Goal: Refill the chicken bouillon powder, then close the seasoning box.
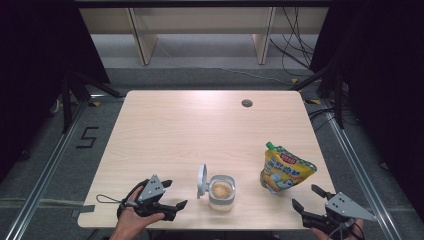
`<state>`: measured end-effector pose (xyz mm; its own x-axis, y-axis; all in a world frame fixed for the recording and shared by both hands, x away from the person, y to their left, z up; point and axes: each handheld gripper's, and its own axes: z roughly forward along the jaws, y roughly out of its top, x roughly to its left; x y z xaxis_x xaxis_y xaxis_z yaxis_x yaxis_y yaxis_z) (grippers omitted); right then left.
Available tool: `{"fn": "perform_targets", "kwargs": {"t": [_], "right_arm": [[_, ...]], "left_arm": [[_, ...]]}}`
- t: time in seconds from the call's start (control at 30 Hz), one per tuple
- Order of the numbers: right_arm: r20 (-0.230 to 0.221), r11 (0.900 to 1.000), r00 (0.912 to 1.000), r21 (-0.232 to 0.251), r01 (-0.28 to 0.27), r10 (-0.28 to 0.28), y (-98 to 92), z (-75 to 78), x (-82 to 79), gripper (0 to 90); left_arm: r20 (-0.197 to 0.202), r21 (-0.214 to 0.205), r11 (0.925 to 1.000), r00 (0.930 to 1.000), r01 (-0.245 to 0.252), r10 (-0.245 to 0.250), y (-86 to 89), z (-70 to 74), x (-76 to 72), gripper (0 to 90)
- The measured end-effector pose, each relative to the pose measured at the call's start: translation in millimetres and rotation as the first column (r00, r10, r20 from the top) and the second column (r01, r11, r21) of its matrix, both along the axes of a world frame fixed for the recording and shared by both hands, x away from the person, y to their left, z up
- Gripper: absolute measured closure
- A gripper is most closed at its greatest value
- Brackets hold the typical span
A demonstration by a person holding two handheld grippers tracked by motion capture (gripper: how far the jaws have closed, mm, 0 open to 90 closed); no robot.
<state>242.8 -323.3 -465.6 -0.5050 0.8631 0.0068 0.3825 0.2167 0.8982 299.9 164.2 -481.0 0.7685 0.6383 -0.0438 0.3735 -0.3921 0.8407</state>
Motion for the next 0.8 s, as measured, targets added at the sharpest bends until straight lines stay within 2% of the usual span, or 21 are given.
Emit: {"fn": "perform_targets", "kwargs": {"t": [0.03, 0.07, 0.1, 0.13, 0.17, 0.23, 0.27, 0.3, 0.33, 0.4, 0.47, 0.5, 0.53, 0.57, 0.6, 0.67, 0.7, 0.73, 0.77, 0.8], "right_arm": [[0.020, 0.9998, 0.9997, -0.012, -0.014, 0.014, -0.5, -1.2, 1.1, 20.4], [0.019, 0.9993, 0.9994, -0.022, -0.030, 0.030, -0.1, -1.7, 0.2, 20.1], [0.028, 0.9993, 0.9994, -0.032, -0.019, 0.019, -0.3, -1.4, -1.6, 20.1], [-0.010, 0.9999, 0.9999, 0.000, -0.010, 0.010, 2.7, -1.9, -5.0, 20.1], [0.000, 0.9991, 0.9992, -0.018, -0.039, 0.039, 1.8, -2.6, -3.8, 20.1], [-0.019, 0.9996, 0.9996, -0.023, -0.019, 0.019, 3.4, -2.7, -8.2, 19.9], [-0.029, 0.9998, 0.9994, -0.009, -0.017, 0.017, 4.7, -3.2, -9.4, 19.9], [-0.005, 0.9985, 0.9991, -0.033, -0.043, 0.043, 3.3, -3.6, -8.1, 19.9], [-0.029, 0.9992, 0.9988, -0.006, -0.039, 0.039, 4.6, -4.3, -9.7, 19.9], [-0.015, 0.9984, 0.9989, -0.033, -0.045, 0.044, 3.8, -4.7, -10.0, 19.9], [-0.018, 0.9985, 0.9988, -0.030, -0.047, 0.046, 4.4, -5.8, -9.8, 19.9], [-0.043, 0.9979, 0.9977, -0.034, -0.055, 0.054, 5.4, -7.6, -10.4, 19.9], [-0.056, 0.9980, 0.9970, -0.029, -0.055, 0.054, 6.0, -7.0, -11.4, 19.9], [-0.037, 0.9975, 0.9979, -0.045, -0.055, 0.053, 5.5, -7.0, -11.0, 19.9], [-0.059, 0.9976, 0.9966, -0.034, -0.061, 0.059, 7.2, -7.6, -11.7, 19.9], [-0.063, 0.9971, 0.9959, -0.037, -0.067, 0.065, 8.5, -8.1, -11.7, 19.9], [-0.056, 0.9963, 0.9962, -0.050, -0.070, 0.067, 9.1, -8.5, -11.6, 19.9], [-0.078, 0.9968, 0.9949, -0.044, -0.067, 0.064, 10.0, -7.9, -13.2, 19.9], [-0.067, 0.9956, 0.9952, -0.055, -0.076, 0.072, 9.8, -9.0, -12.3, 19.9], [-0.075, 0.9951, 0.9938, -0.049, -0.086, 0.082, 10.3, -9.9, -11.7, 19.9]], "left_arm": [[0.000, -0.008, 1.0000, 1.0000, 0.002, -0.002, -0.1, -0.3, 0.0, 16.0], [0.008, -0.003, 1.0000, 0.9999, 0.010, -0.010, 0.6, 0.0, 0.7, 16.0], [0.007, -0.010, 0.9999, 1.0000, 0.005, -0.005, 0.2, -0.2, 0.6, 16.0], [0.007, -0.007, 1.0000, 1.0000, 0.000, 0.000, 0.2, 0.3, 0.3, 16.0], [0.007, -0.008, 1.0000, 1.0000, 0.004, -0.004, 0.2, 0.7, 0.4, 16.0], [0.007, -0.007, 1.0000, 1.0000, 0.004, -0.004, 0.3, 1.1, 0.2, 16.0], [0.003, -0.007, 1.0000, 1.0000, -0.004, 0.004, -0.1, 1.6, -0.5, 16.0], [-0.005, -0.028, 0.9995, 0.9999, -0.013, 0.013, -1.2, 1.7, -1.0, 16.0], [-0.006, -0.029, 0.9995, 0.9999, -0.014, 0.014, -1.0, 2.5, -0.7, 16.0], [-0.009, -0.032, 0.9993, 0.9998, -0.019, 0.019, -0.9, 3.0, -0.8, 16.0], [-0.002, -0.027, 0.9995, 0.9999, -0.017, 0.017, -0.3, 3.2, -0.5, 16.0], [-0.004, -0.024, 0.9994, 0.9997, -0.024, 0.024, 0.4, 4.0, -1.1, 16.2], [0.000, -0.038, 0.9990, 0.9997, -0.026, 0.026, 0.1, 3.5, -1.4, 16.8], [-0.010, -0.037, 0.9990, 0.9997, -0.023, 0.023, 0.6, 4.6, -2.2, 17.6], [0.000, -0.032, 0.9993, 0.9998, -0.021, 0.021, 1.7, 5.7, -2.7, 18.4], [-0.004, -0.053, 0.9984, 0.9998, -0.021, 0.021, 2.3, 7.9, -3.4, 22.2], [0.001, -0.057, 0.9982, 0.9998, -0.021, 0.021, 2.4, 8.6, -3.2, 27.5], [0.004, -0.060, 0.9979, 0.9997, -0.025, 0.025, 2.1, 10.5, -4.1, 32.2], [0.004, -0.063, 0.9978, 0.9998, -0.018, 0.018, 1.8, 12.4, -4.7, 38.3], [0.020, -0.063, 0.9979, 0.9997, -0.014, 0.015, 1.2, 14.8, -5.7, 45.8]]}}
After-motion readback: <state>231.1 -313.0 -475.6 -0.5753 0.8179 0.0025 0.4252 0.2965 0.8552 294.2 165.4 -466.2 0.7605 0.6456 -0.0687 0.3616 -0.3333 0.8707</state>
